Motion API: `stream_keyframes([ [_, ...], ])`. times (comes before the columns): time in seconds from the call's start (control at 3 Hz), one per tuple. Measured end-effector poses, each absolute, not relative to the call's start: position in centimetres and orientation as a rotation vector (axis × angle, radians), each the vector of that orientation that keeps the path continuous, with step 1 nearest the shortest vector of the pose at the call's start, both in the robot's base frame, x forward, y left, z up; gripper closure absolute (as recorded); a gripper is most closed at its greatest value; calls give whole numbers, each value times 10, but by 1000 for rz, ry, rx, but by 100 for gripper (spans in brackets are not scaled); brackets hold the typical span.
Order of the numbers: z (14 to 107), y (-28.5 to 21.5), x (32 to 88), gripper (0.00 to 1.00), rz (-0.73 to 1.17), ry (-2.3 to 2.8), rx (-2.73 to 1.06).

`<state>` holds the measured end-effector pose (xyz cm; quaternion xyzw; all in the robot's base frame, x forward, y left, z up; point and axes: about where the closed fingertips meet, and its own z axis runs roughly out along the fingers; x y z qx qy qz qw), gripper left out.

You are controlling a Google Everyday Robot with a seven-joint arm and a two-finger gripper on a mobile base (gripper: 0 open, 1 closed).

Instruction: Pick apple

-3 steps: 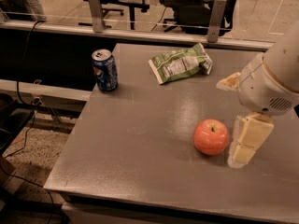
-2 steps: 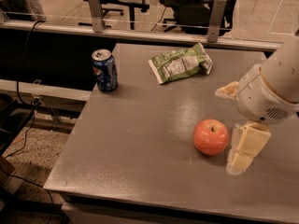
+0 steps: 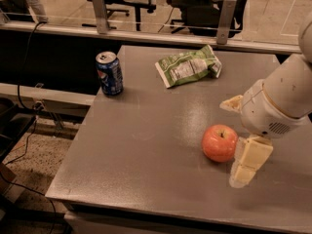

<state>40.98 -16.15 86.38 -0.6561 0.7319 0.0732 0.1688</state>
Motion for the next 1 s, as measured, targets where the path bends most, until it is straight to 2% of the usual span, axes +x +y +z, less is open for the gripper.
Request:
stream_keyframes([
  [0.33, 859, -157, 415, 6, 206, 2077, -1862],
  [0.67, 855, -157, 419, 19, 203, 2080, -1860],
  [1.0, 857, -156, 420, 42, 195, 2071, -1864],
])
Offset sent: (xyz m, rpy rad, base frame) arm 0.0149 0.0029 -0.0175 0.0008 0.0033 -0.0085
